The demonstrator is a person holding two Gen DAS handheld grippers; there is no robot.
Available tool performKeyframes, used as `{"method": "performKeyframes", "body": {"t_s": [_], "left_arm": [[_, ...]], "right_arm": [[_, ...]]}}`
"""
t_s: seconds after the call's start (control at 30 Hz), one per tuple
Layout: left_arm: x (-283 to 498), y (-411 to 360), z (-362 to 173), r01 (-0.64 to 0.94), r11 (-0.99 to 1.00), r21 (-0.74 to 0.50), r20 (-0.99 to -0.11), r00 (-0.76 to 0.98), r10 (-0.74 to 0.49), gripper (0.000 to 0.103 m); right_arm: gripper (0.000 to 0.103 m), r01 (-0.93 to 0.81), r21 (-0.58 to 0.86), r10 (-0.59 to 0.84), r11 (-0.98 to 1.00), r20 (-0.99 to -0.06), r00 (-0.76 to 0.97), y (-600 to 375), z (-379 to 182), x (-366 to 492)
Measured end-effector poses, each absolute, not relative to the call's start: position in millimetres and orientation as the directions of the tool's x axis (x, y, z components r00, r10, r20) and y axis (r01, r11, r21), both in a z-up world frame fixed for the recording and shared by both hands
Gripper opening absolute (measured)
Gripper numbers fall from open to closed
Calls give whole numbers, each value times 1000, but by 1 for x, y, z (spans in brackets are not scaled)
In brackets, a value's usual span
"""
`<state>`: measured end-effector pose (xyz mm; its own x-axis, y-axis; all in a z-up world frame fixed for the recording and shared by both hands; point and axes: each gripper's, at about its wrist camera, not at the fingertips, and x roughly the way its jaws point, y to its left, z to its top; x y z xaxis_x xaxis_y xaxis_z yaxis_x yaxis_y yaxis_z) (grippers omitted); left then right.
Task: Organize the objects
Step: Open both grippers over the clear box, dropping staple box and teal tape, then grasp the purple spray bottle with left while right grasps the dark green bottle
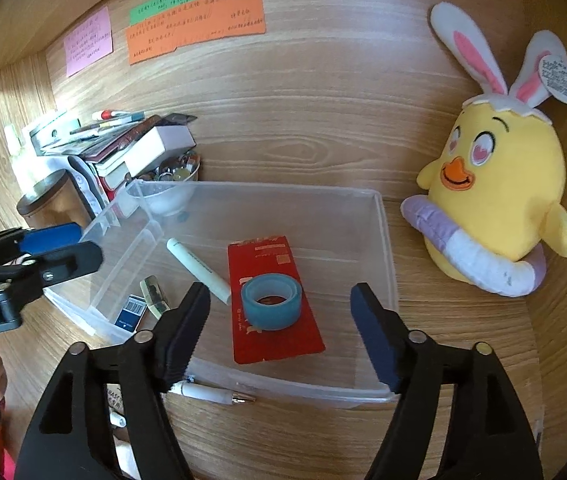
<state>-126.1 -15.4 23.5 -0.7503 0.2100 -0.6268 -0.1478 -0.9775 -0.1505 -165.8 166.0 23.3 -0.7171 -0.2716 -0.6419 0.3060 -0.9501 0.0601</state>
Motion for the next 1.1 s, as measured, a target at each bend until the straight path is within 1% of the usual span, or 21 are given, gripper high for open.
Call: {"method": "performKeyframes", "body": {"t_s": [0.03,0.1,0.2,0.33,0.6,0.77,1.1], "left_arm": [[-122,-16,26,-144,-979,-144,-623,-756,203,81],[-113,-16,31,-137,-982,-127,-612,-769,187,91],[-99,-17,36,-134,-985,-105,-598,-783,170,96],[-83,-19,34,-142,-985,-102,-603,-779,174,97],[-59,-15,0,-134,-989,-63,-679,-721,140,98],[-42,-17,-22,-126,-988,-90,-715,-683,152,98],[-19,-21,-49,-127,-979,-159,-748,-631,204,97]], "right_arm": [[77,307,68,-278,-949,-637,-719,168,27,-163],[79,309,77,-286,-948,-630,-722,171,31,-157],[82,309,75,-287,-948,-617,-733,175,38,-145],[82,312,70,-287,-947,-614,-735,178,40,-129],[82,330,121,-329,-936,-632,-702,184,26,-97],[82,364,145,-362,-920,-672,-647,174,6,-77],[82,400,117,-361,-909,-701,-615,159,-21,-32]]}}
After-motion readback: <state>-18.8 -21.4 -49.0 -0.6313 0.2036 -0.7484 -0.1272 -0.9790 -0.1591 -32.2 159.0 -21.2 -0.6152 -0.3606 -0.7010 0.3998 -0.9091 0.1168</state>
